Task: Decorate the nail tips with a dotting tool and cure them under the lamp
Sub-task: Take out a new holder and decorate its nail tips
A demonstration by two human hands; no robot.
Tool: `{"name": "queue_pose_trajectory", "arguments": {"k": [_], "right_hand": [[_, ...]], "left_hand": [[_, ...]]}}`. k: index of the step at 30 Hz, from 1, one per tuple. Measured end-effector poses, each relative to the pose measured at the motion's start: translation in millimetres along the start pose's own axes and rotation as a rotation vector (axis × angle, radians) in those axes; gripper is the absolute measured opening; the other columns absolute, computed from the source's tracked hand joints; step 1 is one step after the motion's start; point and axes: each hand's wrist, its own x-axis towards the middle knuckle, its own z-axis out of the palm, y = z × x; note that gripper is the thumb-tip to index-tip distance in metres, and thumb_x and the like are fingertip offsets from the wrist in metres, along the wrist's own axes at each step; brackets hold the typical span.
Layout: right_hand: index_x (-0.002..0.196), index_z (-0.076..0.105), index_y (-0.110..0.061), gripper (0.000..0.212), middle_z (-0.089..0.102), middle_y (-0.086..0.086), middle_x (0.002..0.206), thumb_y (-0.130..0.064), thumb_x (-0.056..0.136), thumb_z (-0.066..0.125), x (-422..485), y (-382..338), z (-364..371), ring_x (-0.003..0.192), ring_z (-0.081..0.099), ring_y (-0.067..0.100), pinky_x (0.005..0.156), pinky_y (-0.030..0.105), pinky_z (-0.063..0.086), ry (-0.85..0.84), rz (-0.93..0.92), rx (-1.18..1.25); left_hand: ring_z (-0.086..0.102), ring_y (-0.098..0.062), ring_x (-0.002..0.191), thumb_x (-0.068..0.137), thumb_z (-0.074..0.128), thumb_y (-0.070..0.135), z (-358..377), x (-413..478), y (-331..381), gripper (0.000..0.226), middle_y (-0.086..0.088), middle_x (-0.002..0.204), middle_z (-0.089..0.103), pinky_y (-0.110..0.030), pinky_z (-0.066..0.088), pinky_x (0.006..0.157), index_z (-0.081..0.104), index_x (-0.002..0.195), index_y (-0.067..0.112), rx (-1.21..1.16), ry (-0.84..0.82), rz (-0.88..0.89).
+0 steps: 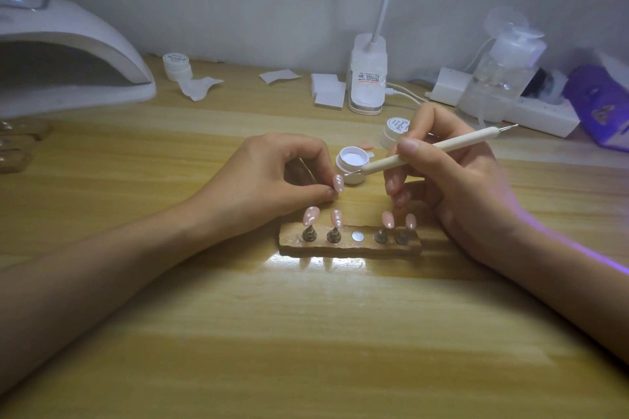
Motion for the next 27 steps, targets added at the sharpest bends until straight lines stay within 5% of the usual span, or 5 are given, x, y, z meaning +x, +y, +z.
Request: {"name": "queue_pose_trajectory", "arguments": {"k": [11, 27], "right_hand": [[0.071, 0.052, -0.022, 0.021, 0.062, 0.005, 0.059, -0.018, 0.091, 0.06, 1.8, 1.8, 0.3, 0.054, 0.059, 0.021, 0.041, 0.031, 0.048, 0.008, 0.047, -0.045], [0.071, 0.053, -0.022, 0.019, 0.062, 0.007, 0.06, -0.02, 0.088, 0.062, 2.4, 3.0, -0.6, 0.05, 0.059, 0.023, 0.039, 0.022, 0.045, -0.001, 0.096, -0.056]], "left_hand": [[0.066, 0.0, 0.066, 0.079, 0.078, 0.008, -0.7, 1.0, -1.5, 0.02, 0.015, 0.075, 0.071, -0.009, 0.045, 0.066, 0.069, 0.073, 0.025, 0.038, 0.007, 0.018], [0.067, -0.003, 0.065, 0.079, 0.078, 0.007, -0.6, 1.5, -1.5, 0.021, 0.009, 0.074, 0.072, -0.009, 0.045, 0.064, 0.069, 0.072, 0.025, 0.04, 0.008, 0.031]]}}
